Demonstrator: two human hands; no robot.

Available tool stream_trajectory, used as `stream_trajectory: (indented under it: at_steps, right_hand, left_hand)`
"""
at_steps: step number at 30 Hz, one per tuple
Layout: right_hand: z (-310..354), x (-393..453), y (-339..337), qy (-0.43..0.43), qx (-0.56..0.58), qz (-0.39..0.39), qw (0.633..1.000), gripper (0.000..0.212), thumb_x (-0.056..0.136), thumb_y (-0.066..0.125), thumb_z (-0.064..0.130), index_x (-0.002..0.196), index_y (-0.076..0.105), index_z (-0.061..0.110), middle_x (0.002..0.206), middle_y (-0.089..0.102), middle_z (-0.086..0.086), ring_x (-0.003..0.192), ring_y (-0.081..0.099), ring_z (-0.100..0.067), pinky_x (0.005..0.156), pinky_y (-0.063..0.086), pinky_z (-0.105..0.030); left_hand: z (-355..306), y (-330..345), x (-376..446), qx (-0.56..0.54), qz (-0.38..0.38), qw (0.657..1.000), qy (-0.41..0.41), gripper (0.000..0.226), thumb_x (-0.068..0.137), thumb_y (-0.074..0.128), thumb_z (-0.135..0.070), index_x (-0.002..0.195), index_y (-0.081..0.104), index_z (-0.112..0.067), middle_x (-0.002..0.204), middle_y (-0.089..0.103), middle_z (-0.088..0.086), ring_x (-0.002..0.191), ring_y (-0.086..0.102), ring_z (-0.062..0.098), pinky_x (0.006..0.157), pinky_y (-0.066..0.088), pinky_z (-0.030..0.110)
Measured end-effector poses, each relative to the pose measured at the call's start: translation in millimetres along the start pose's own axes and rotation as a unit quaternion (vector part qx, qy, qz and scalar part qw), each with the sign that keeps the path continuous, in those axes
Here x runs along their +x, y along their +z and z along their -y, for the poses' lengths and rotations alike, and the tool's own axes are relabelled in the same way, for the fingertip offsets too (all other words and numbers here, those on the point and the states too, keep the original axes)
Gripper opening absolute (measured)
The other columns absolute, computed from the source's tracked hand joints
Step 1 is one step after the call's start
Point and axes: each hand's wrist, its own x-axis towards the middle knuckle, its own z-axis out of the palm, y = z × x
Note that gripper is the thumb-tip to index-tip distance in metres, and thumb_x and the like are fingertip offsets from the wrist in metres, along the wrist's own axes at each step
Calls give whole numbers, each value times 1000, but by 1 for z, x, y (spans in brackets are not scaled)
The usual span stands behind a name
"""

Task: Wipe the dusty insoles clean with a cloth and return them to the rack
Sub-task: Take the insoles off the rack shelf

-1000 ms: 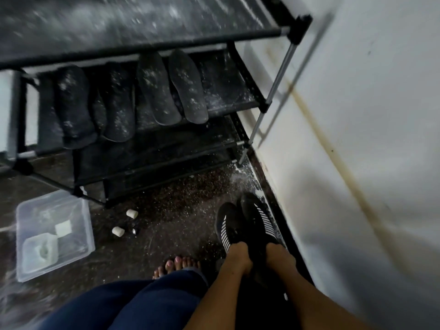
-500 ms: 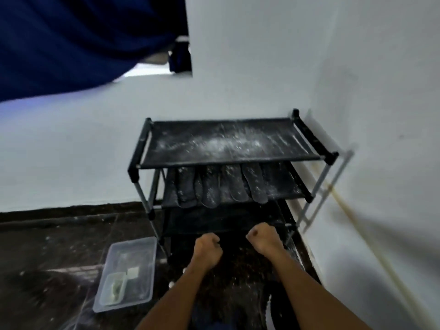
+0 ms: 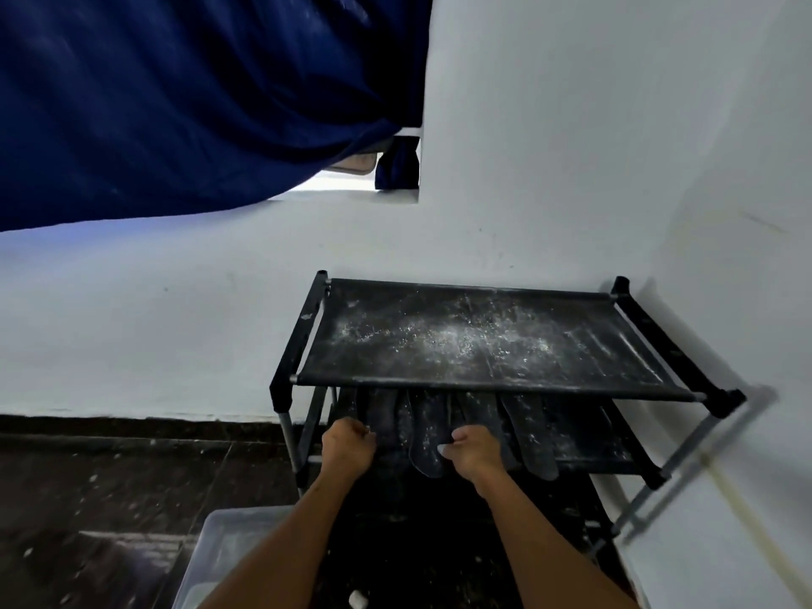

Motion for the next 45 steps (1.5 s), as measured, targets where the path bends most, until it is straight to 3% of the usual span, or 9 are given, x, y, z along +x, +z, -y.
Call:
stream_trajectory:
  at_steps: [2, 9, 17, 21, 25, 28, 32, 37, 45]
  right_hand:
    - [-1, 13, 5, 11, -7, -23, 1000, 34, 87, 66, 20, 114, 61, -1, 118, 64, -14, 113, 58, -26, 89, 44, -26]
    - [-5, 68, 34, 72, 1, -49, 996, 47, 85, 68, 29, 120, 56, -1, 125, 59, -17, 117, 55, -31, 87, 47, -32]
    - [-12, 87, 42, 76, 5, -57, 995, 32, 88, 63, 23, 117, 64, 9, 122, 63, -9, 116, 57, -25, 88, 46, -27]
    - [-19, 86, 40, 78, 63, -59, 993, 26, 88, 62, 12, 113, 66, 5, 118, 65, -11, 112, 59, -28, 94, 49, -33]
    - [-27, 73, 38, 100, 150, -42, 983, 23, 85, 64, 5, 107, 67, 4, 111, 66, -13, 97, 63, -27, 80, 56, -37]
    - [-29, 44, 32, 122, 208, -33, 970, 20, 85, 65, 2, 104, 67, 3, 100, 65, -13, 83, 59, -23, 54, 51, -27]
    - [-34, 4, 25, 131, 255, -21, 958, 12, 86, 64, 1, 96, 65, 6, 102, 63, -13, 86, 57, -22, 51, 48, -26]
    - [-43, -57, 22, 135, 301, -6, 944, 15, 85, 62, -2, 78, 65, 10, 104, 66, -15, 97, 62, -29, 73, 55, -39]
    - [-74, -150, 45, 114, 332, 37, 936, 19, 91, 54, -3, 82, 65, 10, 92, 66, -11, 93, 62, -25, 83, 54, -39]
  left_hand:
    - [1, 5, 11, 8, 0, 1000, -13, 19, 88, 61, -23, 85, 68, -5, 90, 66, 12, 102, 62, 30, 72, 39, 24]
    - [4, 20, 62, -1, 9, 995, -96, 48, 78, 75, -26, 114, 61, 1, 115, 63, 20, 109, 60, 33, 90, 50, 35]
    - [10, 27, 89, -13, 20, 992, -125, 26, 82, 59, -12, 104, 57, 0, 106, 63, 20, 98, 65, 35, 83, 56, 42]
    - [15, 30, 93, -84, 48, 984, -153, 19, 81, 60, -4, 98, 57, 3, 97, 65, 23, 83, 69, 35, 68, 60, 45]
    - [18, 23, 74, -187, 67, 964, -176, 13, 86, 59, 2, 97, 58, 10, 86, 65, 19, 61, 65, 27, 41, 53, 29]
    - [21, 12, 47, -239, 70, 956, -155, 8, 93, 50, 1, 94, 58, 2, 82, 62, 14, 54, 62, 17, 43, 53, 25]
    - [25, -3, -3, -278, 73, 948, -134, 23, 90, 48, 8, 85, 59, -11, 86, 62, 13, 63, 58, 19, 35, 47, 20]
    - [39, -26, -70, -316, 80, 937, -122, 27, 87, 47, 15, 98, 58, -8, 86, 61, 15, 64, 58, 20, 38, 50, 23]
    - [80, -55, -163, -318, 72, 942, -82, 25, 87, 50, 15, 91, 56, -8, 72, 59, 10, 59, 56, 20, 36, 48, 20]
